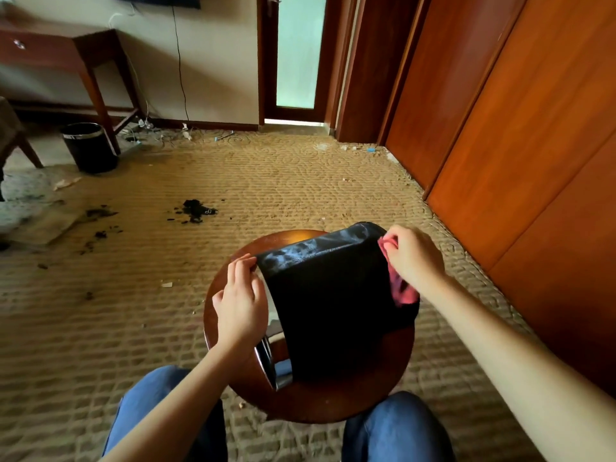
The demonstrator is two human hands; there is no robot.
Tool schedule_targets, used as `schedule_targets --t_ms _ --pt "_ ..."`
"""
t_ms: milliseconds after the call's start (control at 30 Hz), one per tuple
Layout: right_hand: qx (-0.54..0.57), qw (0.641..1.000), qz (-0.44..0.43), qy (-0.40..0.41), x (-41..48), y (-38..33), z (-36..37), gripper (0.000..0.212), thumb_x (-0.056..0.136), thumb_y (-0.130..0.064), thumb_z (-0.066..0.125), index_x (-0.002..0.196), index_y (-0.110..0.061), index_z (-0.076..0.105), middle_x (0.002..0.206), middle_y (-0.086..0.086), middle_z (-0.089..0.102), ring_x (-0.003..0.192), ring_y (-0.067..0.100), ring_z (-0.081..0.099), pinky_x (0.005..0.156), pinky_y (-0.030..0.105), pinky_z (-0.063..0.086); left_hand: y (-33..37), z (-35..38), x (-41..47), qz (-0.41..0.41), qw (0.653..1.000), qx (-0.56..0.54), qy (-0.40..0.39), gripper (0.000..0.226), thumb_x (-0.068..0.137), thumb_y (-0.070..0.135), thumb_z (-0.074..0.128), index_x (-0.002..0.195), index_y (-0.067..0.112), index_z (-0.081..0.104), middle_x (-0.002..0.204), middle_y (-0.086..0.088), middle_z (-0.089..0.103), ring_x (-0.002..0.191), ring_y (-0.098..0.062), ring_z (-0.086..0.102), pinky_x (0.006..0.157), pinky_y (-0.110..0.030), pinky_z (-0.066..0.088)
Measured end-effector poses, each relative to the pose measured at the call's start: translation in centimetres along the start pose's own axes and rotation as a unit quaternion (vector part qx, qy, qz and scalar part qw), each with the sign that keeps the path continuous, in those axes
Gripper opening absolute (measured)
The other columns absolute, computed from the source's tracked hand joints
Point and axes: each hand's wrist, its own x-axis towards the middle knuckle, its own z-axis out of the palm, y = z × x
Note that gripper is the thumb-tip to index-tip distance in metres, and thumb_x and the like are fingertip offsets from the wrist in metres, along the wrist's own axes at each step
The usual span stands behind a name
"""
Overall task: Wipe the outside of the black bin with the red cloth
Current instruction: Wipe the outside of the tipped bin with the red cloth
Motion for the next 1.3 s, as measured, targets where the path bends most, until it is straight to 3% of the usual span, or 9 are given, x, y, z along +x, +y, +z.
schedule_targets --t_ms 133,433,533,733,833,1000,1100,1200,1300 --pt "-0.014 0.999 -0.009 0.03 -1.5 -2.4 1.5 0.012 0.089 -0.009 0.048 0.094 -0.009 0.06 0.104 0.01 0.058 0.102 0.032 0.053 0.081 0.038 0.044 -0.2 0.0 -0.1 -0.01 1.0 -0.013 -0.002 0.048 0.086 0.034 0.019 0.125 0.023 0.045 0.133 0.007 0.045 0.117 -0.014 0.048 0.097 -0.038 0.023" --pt "0.046 0.952 -0.301 0.023 -10.4 -14.4 3.7 0.003 0.069 -0.008 0.064 0.069 -0.01 0.062 0.072 0.009 0.058 0.068 0.03 0.059 0.052 0.031 0.046 -1.1 -0.5 -0.6 0.018 1.0 0.016 -0.016 0.04 0.095 0.033 0.028 0.13 0.022 0.045 0.136 0.006 0.045 0.121 -0.016 0.047 0.089 -0.033 0.021" --pt "0.032 0.964 -0.262 0.013 -7.8 -9.7 2.9 0.015 0.067 -0.005 0.075 0.074 -0.01 0.062 0.076 0.008 0.057 0.07 0.03 0.059 0.052 0.029 0.043 -0.6 -0.5 -0.6 0.011 1.0 0.012 -0.014 0.051 0.086 0.034 0.022 0.131 0.022 0.044 0.139 0.006 0.044 0.123 -0.016 0.047 0.092 -0.033 0.021" --pt "-0.055 0.998 0.011 0.012 -0.9 -0.1 0.5 0.019 0.091 -0.009 0.049 0.106 -0.014 0.059 0.112 0.009 0.053 0.108 0.032 0.05 0.081 0.038 0.041 -0.4 -0.6 -0.5 0.023 0.999 0.013 -0.024 0.051 0.091 0.036 0.021 0.136 0.021 0.041 0.144 0.004 0.04 0.125 -0.018 0.046 0.095 -0.038 0.024" --pt "-0.041 0.999 -0.011 0.029 -2.1 -2.7 1.3 0.021 0.088 -0.008 0.049 0.106 -0.011 0.06 0.112 0.01 0.055 0.106 0.033 0.051 0.081 0.037 0.041 -0.3 -0.5 -0.7 0.013 1.0 -0.004 -0.01 0.042 0.098 0.028 0.024 0.135 0.019 0.042 0.145 0.002 0.038 0.126 -0.02 0.045 0.1 -0.042 0.027" --pt "0.063 0.967 -0.241 0.045 -9.6 -12.5 3.3 0.012 0.061 0.001 0.067 0.069 -0.006 0.061 0.072 0.011 0.057 0.068 0.033 0.056 0.052 0.032 0.043 -0.6 -0.5 -0.8 0.03 0.999 -0.007 -0.008 0.039 0.099 0.026 0.031 0.134 0.013 0.044 0.143 -0.004 0.042 0.122 -0.028 0.049 0.097 -0.047 0.038" --pt "0.094 0.943 -0.317 0.026 -10.9 -13.7 3.8 0.012 0.062 -0.003 0.069 0.071 -0.006 0.062 0.071 0.01 0.056 0.067 0.031 0.056 0.053 0.033 0.046 -0.9 -0.9 -1.0 0.05 0.999 0.008 -0.014 0.047 0.096 0.037 0.029 0.135 0.015 0.044 0.145 -0.001 0.042 0.127 -0.023 0.047 0.097 -0.048 0.041" --pt "0.082 0.954 -0.289 -0.007 -8.9 -9.7 3.2 0.006 0.075 -0.007 0.068 0.081 -0.008 0.067 0.078 0.009 0.059 0.072 0.032 0.059 0.053 0.035 0.05 -0.3 -0.9 -1.5 0.066 0.998 0.012 -0.005 0.066 0.084 0.046 0.017 0.134 0.014 0.045 0.145 0.0 0.042 0.128 -0.02 0.045 0.098 -0.046 0.037" --pt "0.012 0.988 -0.151 0.021 -4.3 -3.5 2.2 0.015 0.091 -0.015 0.052 0.098 -0.012 0.065 0.099 0.008 0.058 0.094 0.03 0.056 0.067 0.035 0.046 -0.3 -0.6 -1.8 0.058 0.998 -0.001 -0.001 0.058 0.089 0.04 0.021 0.136 0.016 0.044 0.147 0.002 0.04 0.129 -0.019 0.045 0.101 -0.045 0.037"
